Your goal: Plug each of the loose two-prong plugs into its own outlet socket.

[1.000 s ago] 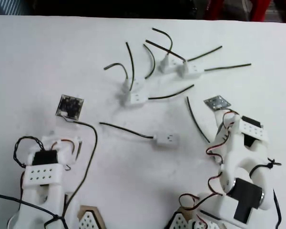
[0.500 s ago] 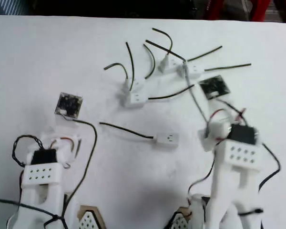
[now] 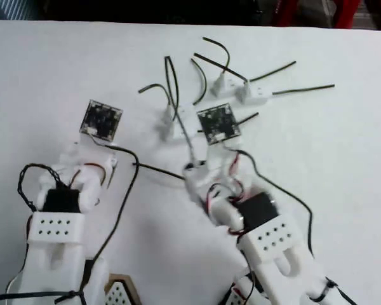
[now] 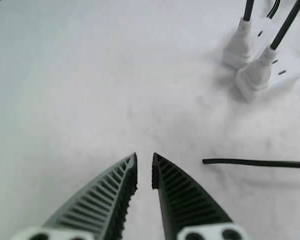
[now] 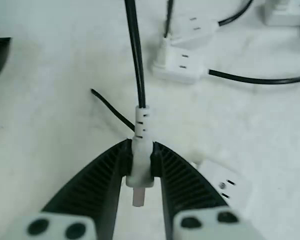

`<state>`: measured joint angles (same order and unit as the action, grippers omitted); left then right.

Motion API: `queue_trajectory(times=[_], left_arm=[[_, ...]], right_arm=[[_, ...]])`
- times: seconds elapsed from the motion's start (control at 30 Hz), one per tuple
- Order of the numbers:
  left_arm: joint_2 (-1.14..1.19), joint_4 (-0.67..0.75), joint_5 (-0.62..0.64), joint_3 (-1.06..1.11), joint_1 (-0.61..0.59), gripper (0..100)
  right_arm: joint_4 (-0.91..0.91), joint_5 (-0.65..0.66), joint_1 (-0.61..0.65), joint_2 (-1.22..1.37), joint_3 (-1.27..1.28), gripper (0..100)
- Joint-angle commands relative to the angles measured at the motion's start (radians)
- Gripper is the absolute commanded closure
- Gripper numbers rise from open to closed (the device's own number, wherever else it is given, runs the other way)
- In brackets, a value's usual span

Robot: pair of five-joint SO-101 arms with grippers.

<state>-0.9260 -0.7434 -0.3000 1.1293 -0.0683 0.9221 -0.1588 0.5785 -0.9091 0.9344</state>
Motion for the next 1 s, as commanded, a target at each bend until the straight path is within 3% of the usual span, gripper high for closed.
queue_trajectory(times=[0.0, 0.1, 0.33, 0.67, 0.97], left_arm=[[-0.024, 0.063, 0.115, -0.055, 0.016, 92], [-0.024, 0.107, 0.181, -0.055, 0.036, 92], [-0.025, 0.114, 0.279, -0.057, 0.159, 79], [-0.111, 0.106, 0.27, -0.054, 0.357, 78], [-0.32, -0.015, 0.192, -0.048, 0.361, 78]], right_arm=[[-0.124, -0.08, 0.076, -0.027, 0.023, 98.1], [-0.211, -0.117, 0.114, -0.027, 0.071, 98.1], [-0.292, -0.12, 0.128, -0.028, 0.109, 98.1], [-0.289, -0.114, 0.128, -0.028, 0.13, 98.1], [-0.242, -0.11, 0.128, -0.108, 0.147, 98.2]])
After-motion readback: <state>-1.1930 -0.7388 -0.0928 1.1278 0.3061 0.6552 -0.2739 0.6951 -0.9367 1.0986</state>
